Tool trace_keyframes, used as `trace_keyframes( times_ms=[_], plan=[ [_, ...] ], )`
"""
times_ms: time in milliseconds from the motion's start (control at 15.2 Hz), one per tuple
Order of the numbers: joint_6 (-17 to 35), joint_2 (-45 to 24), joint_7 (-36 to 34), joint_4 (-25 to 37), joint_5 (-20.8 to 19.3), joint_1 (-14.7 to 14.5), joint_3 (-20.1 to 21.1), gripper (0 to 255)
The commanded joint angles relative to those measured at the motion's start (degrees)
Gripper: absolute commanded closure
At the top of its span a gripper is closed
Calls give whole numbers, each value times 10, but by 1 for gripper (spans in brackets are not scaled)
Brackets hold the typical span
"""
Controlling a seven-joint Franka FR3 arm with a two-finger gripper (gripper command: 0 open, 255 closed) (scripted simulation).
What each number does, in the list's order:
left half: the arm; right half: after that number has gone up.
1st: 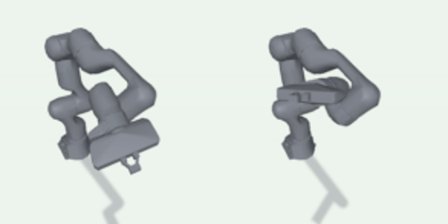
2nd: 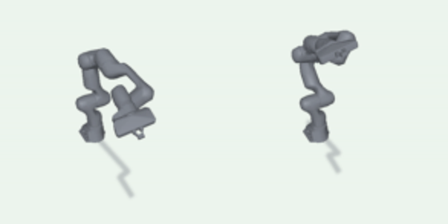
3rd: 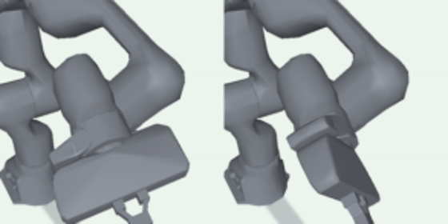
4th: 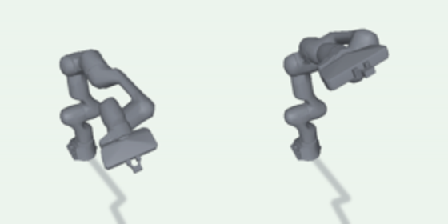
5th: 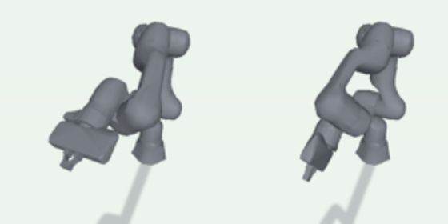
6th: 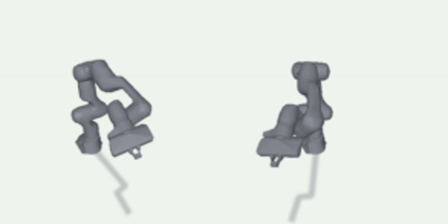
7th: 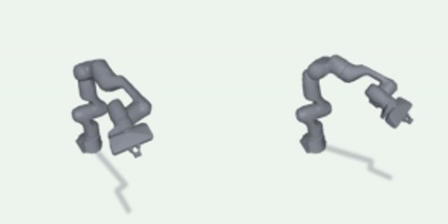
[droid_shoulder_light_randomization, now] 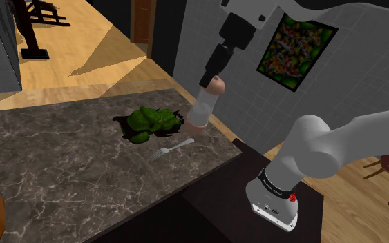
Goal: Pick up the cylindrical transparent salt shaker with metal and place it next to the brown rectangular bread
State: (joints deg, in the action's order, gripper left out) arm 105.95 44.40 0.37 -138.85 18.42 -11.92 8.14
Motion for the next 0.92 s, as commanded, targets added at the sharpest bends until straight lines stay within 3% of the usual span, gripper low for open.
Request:
trace_keyframes(
  times_ms=[0,726,858],
  plan=[
    [-14,-2,-3,16,-2,1,-1,255],
    [-88,-24,-20,115,-13,4,-9,255],
    [-83,-44,-28,132,-11,3,0,255]
  ],
)
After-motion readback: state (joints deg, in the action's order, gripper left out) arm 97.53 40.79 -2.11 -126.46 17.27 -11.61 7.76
